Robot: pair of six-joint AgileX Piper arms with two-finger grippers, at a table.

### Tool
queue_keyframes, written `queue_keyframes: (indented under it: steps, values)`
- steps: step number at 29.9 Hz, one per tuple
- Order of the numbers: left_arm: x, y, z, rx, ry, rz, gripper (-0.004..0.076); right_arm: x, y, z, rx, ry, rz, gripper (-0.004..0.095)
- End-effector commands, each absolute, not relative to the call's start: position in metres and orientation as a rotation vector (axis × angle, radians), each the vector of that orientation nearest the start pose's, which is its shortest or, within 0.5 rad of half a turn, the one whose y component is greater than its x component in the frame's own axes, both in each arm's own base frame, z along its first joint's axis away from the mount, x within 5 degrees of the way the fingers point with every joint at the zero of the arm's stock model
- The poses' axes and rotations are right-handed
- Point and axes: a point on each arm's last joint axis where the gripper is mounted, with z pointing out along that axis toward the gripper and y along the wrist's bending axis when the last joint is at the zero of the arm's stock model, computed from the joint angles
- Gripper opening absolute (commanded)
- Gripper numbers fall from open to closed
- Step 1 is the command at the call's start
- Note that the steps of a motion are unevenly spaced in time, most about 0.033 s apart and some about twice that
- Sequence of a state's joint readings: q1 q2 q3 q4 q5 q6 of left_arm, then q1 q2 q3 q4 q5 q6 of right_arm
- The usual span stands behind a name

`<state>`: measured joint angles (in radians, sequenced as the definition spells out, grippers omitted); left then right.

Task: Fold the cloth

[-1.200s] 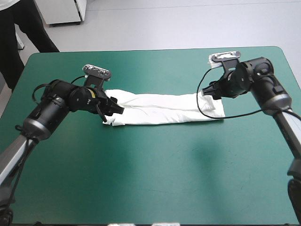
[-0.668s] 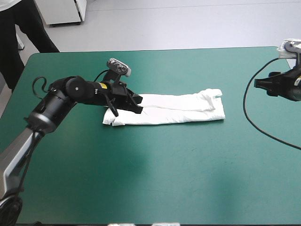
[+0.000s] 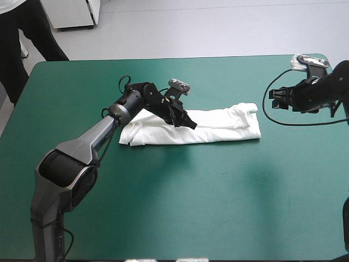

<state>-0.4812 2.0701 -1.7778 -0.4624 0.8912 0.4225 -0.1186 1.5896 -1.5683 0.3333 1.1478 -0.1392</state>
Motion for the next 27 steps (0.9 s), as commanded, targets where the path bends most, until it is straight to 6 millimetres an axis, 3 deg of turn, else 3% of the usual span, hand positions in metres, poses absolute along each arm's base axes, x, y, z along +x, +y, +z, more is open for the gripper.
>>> queue_keyframes:
  steps: [1, 7, 20, 27]
  values:
    - [0.397, -0.245, 0.268, 0.844, 2.407, -0.594, -0.0010, 0.347, -0.010, 0.365, -0.005, 2.557, 0.437, 0.0577]
    - [0.403, -0.249, 0.238, 0.848, 2.486, -0.601, -0.0010, 0.366, -0.009, 0.335, -0.049, 2.624, 0.504, 0.0577]
    - [0.402, -0.249, 0.237, 0.847, 2.505, -0.613, -0.0010, 0.395, -0.002, 0.280, -0.046, 2.719, 0.727, 0.0607]
    - [0.402, -0.249, 0.236, 0.852, 2.510, -0.612, -0.0010, 0.407, -0.003, 0.256, -0.034, 2.737, 0.745, 0.0622]
